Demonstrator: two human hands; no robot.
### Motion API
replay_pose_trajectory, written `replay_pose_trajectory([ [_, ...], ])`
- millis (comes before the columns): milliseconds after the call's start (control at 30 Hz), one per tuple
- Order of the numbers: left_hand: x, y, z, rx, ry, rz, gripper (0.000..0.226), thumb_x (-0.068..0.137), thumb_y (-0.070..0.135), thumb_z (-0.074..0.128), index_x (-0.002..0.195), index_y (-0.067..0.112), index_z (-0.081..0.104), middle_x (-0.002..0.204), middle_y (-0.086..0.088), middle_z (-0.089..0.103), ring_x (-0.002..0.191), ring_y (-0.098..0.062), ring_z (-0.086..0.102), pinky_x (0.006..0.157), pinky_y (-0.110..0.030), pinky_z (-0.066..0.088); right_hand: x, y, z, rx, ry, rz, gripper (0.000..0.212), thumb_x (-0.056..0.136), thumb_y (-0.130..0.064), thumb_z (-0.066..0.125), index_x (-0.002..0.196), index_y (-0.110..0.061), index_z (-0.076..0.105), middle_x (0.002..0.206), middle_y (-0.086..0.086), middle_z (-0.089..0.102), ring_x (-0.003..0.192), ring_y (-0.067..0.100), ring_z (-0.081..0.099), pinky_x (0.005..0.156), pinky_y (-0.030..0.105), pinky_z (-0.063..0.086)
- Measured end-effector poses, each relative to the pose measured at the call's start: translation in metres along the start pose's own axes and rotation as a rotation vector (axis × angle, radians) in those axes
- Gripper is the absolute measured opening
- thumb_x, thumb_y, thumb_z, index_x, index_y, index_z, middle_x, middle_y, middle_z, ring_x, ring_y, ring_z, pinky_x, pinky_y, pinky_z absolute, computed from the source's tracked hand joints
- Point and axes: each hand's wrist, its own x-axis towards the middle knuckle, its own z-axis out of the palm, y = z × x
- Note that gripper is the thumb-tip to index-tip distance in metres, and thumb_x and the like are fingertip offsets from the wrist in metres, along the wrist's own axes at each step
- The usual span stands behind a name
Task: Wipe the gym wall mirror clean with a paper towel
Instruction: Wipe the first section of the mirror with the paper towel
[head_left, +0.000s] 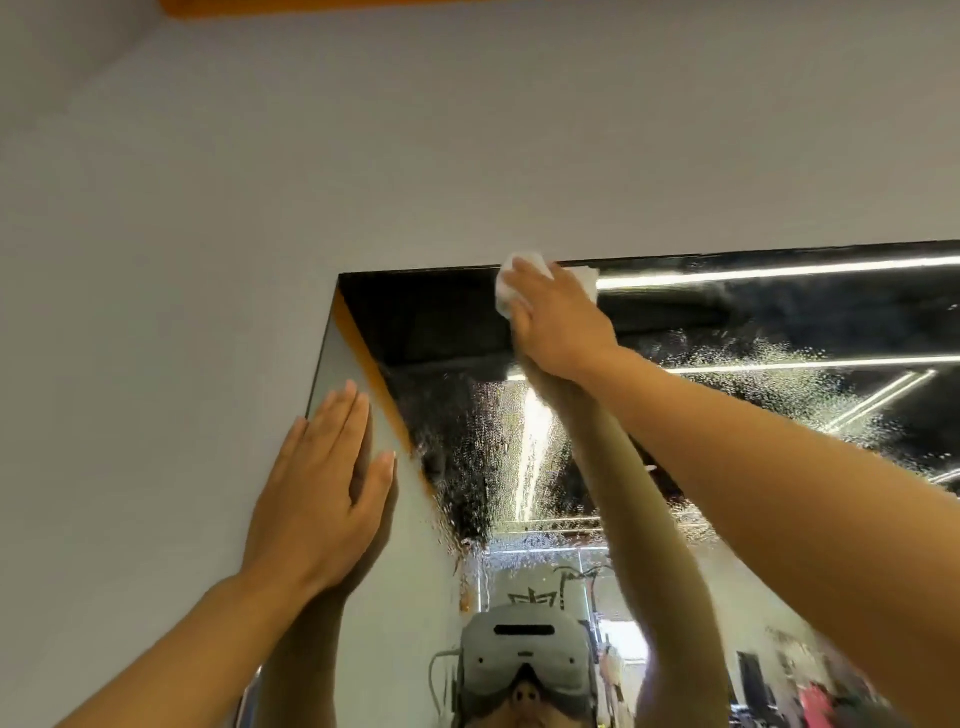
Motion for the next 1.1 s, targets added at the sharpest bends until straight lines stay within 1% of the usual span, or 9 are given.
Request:
replay_pose_trajectory([
  [133, -0.003, 0.002, 0.002, 0.010, 0.012, 0.014, 0.078, 0.087, 0.069, 0.004, 0.154, 0.029, 0.002, 0.158, 0.019, -0.006, 0.146, 0.004, -0.011, 0.114, -0.013, -0.016, -0.012, 0.069, -0.034, -0.088, 0.171, 0.304, 0.032, 0.106, -0.018, 0.034, 0.133, -0.010, 0.048, 0.142, 0.011, 0.042, 0.129, 0.035, 0.041, 0.106, 0.048, 0.038],
  [233, -0.003, 0.002, 0.005, 0.029, 0.023, 0.021, 0.079, 0.088, 0.067, 0.004, 0.156, 0.026, 0.004, 0.159, 0.016, -0.004, 0.147, 0.001, -0.009, 0.115, -0.016, -0.016, -0.017, 0.054, -0.031, -0.075, 0.178, 0.386, 0.038, 0.106, -0.021, 0.031, 0.140, -0.009, 0.044, 0.152, 0.012, 0.037, 0.143, 0.035, 0.027, 0.118, 0.047, 0.019],
  [400, 0.000, 0.000, 0.006, -0.019, 0.033, 0.024, 0.079, 0.089, 0.065, 0.007, 0.156, 0.024, 0.009, 0.159, 0.016, 0.001, 0.149, 0.001, -0.003, 0.118, -0.018, -0.010, -0.031, -0.043, 0.014, 0.071, -0.005, 0.050, 0.046, 0.109, -0.037, 0.030, 0.153, -0.025, 0.033, 0.160, 0.007, 0.028, 0.149, 0.029, 0.019, 0.118, 0.043, 0.024],
  [500, -0.004, 0.005, 0.003, -0.074, 0.063, -0.020, 0.071, 0.093, 0.059, 0.013, 0.154, 0.022, 0.010, 0.155, 0.018, 0.004, 0.144, 0.002, -0.001, 0.116, -0.017, -0.006, -0.042, -0.079, 0.039, 0.050, -0.133, -0.221, 0.046, 0.109, -0.035, 0.031, 0.154, -0.028, 0.033, 0.165, -0.004, 0.023, 0.152, 0.027, 0.009, 0.117, 0.034, 0.009],
  [567, -0.006, 0.007, 0.003, -0.074, 0.072, -0.049, 0.069, 0.095, 0.052, 0.017, 0.156, 0.020, 0.014, 0.156, 0.016, 0.004, 0.144, 0.001, 0.000, 0.116, -0.018, -0.004, -0.042, -0.071, 0.038, 0.048, -0.140, -0.260, 0.044, 0.109, -0.034, 0.033, 0.153, -0.030, 0.036, 0.163, -0.007, 0.025, 0.152, 0.024, 0.013, 0.117, 0.038, 0.018],
  [667, -0.006, 0.006, 0.003, -0.075, 0.064, -0.056, 0.071, 0.095, 0.051, 0.018, 0.158, 0.020, 0.015, 0.159, 0.015, 0.002, 0.144, 0.001, -0.002, 0.116, -0.020, -0.002, -0.035, -0.018, 0.020, 0.074, -0.060, -0.104, 0.041, 0.106, -0.035, 0.035, 0.147, -0.031, 0.039, 0.149, 0.004, 0.041, 0.134, 0.030, 0.041, 0.102, 0.048, 0.044],
  [767, -0.005, 0.006, 0.005, -0.086, 0.046, -0.060, 0.073, 0.094, 0.054, 0.018, 0.159, 0.021, 0.015, 0.163, 0.012, 0.003, 0.146, -0.001, -0.003, 0.117, -0.022, -0.001, -0.044, 0.057, -0.011, 0.062, 0.098, 0.129, 0.039, 0.104, -0.036, 0.033, 0.141, -0.026, 0.040, 0.136, 0.012, 0.047, 0.119, 0.033, 0.050, 0.092, 0.055, 0.051],
  [967, -0.004, 0.004, 0.006, -0.080, 0.015, -0.039, 0.078, 0.093, 0.058, 0.020, 0.160, 0.018, 0.014, 0.167, 0.006, 0.004, 0.148, -0.004, -0.004, 0.118, -0.026, -0.001, -0.069, 0.085, -0.027, 0.011, 0.228, 0.402, 0.042, 0.107, -0.033, 0.034, 0.146, -0.018, 0.038, 0.149, 0.015, 0.037, 0.137, 0.040, 0.034, 0.111, 0.053, 0.035],
  [1100, -0.011, 0.000, -0.001, -0.155, -0.026, -0.028, 0.076, 0.092, 0.057, 0.019, 0.159, 0.024, 0.008, 0.161, 0.019, -0.006, 0.147, 0.001, -0.008, 0.116, -0.021, -0.003, -0.056, 0.008, -0.002, 0.010, 0.159, 0.270, 0.043, 0.108, -0.024, 0.033, 0.147, -0.008, 0.040, 0.155, 0.013, 0.035, 0.142, 0.040, 0.027, 0.118, 0.045, 0.020],
])
